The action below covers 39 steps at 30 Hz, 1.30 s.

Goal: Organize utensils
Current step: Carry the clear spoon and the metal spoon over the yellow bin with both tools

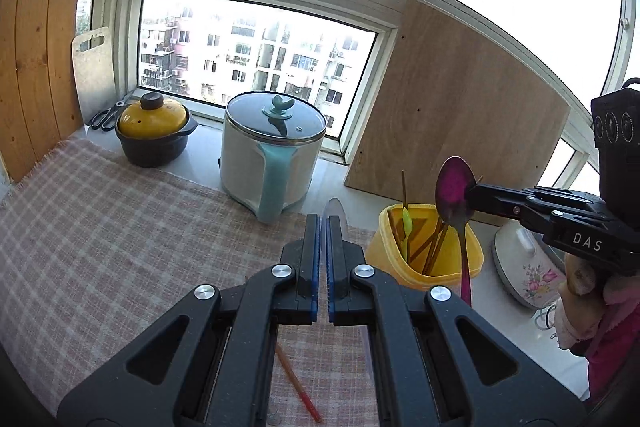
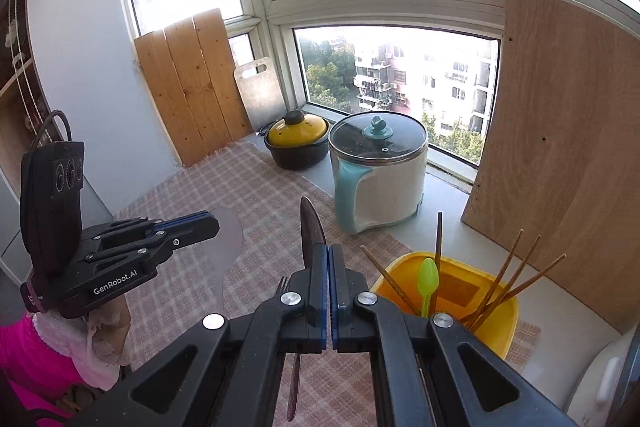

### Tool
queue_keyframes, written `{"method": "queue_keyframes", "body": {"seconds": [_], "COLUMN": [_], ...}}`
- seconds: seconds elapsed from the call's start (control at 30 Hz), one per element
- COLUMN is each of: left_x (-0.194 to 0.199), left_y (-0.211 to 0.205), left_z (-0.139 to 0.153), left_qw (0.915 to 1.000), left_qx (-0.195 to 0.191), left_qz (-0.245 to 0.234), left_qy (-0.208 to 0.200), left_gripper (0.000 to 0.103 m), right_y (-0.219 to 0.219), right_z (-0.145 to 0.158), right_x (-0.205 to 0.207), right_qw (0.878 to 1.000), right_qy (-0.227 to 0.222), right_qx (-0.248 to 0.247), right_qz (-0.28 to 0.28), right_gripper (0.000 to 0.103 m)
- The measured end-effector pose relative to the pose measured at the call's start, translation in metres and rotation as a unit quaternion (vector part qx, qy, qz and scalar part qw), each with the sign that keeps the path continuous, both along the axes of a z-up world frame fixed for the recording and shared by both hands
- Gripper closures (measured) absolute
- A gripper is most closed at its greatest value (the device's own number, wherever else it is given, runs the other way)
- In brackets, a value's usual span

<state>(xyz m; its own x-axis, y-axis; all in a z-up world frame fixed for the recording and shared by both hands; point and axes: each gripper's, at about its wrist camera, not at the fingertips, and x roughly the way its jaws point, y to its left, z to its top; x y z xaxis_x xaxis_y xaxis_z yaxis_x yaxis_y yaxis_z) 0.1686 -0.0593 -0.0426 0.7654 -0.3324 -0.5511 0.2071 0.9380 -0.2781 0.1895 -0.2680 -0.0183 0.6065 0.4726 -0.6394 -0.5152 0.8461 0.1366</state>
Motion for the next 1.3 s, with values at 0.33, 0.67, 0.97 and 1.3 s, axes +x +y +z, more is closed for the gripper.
{"method": "queue_keyframes", "body": {"seconds": [0.33, 0.67, 0.97, 1.3], "left_x": [0.033, 0.069, 0.096, 0.106], "left_y": [-0.047, -0.081, -0.099, -0.113], "left_z": [0.015, 0.024, 0.019, 0.010], "left_qw": [0.9995, 0.9989, 0.9983, 0.9969], "left_qx": [-0.001, 0.018, 0.041, 0.064], "left_qz": [-0.029, -0.030, -0.020, -0.029], "left_qy": [-0.016, -0.032, -0.037, -0.037], "left_gripper": [0.103, 0.103, 0.103, 0.103], "right_y": [-0.054, -0.075, -0.082, -0.088], "right_z": [0.014, 0.014, -0.001, -0.009], "right_x": [0.009, 0.028, 0.049, 0.071], "right_qw": [0.998, 0.995, 0.994, 0.991], "right_qy": [-0.020, -0.029, -0.010, -0.010], "right_qx": [0.011, -0.002, -0.007, -0.019], "right_qz": [-0.060, -0.096, -0.110, -0.129], "right_gripper": [0.103, 0.103, 0.103, 0.103]}}
